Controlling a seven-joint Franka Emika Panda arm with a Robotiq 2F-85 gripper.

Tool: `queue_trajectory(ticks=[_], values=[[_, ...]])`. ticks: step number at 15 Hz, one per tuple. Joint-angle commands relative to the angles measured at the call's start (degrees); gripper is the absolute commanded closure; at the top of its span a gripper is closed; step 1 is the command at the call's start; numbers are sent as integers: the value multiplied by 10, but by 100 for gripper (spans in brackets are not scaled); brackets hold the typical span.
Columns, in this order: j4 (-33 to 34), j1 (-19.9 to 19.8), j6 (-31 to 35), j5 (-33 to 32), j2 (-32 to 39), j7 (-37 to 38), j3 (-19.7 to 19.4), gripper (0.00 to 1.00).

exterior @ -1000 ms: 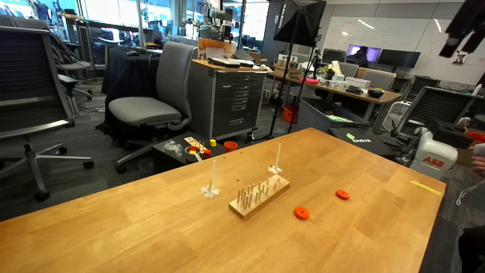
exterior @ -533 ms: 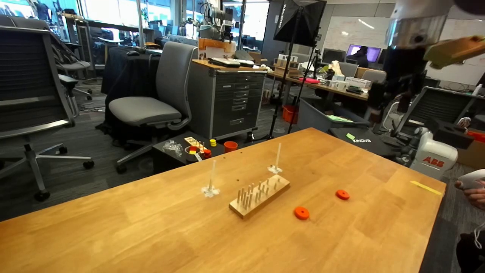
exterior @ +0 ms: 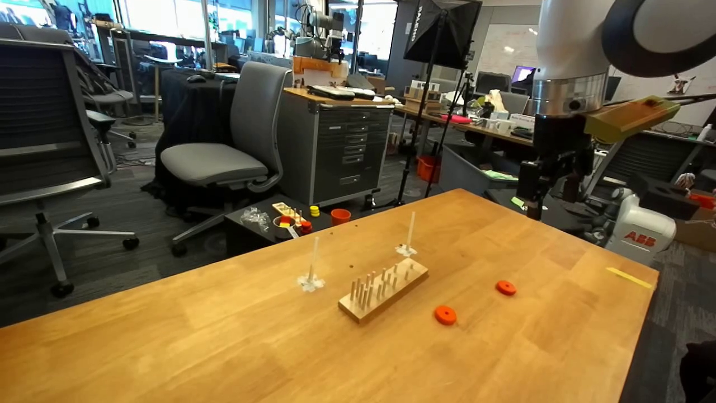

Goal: Pick up the orange ring on the left and place it on the wooden board

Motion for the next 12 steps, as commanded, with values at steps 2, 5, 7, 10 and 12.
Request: queue_trajectory(ticks=[2,5,7,10,12], values=[[-3,25,35,10,33,41,-15,0],[18,52,55,32,101,77,-7,0],[34,79,74,39,145,101,-8,0],[69,118,92,45,212,132,-14,0],[91,136,96,46,242,143,-20,0]])
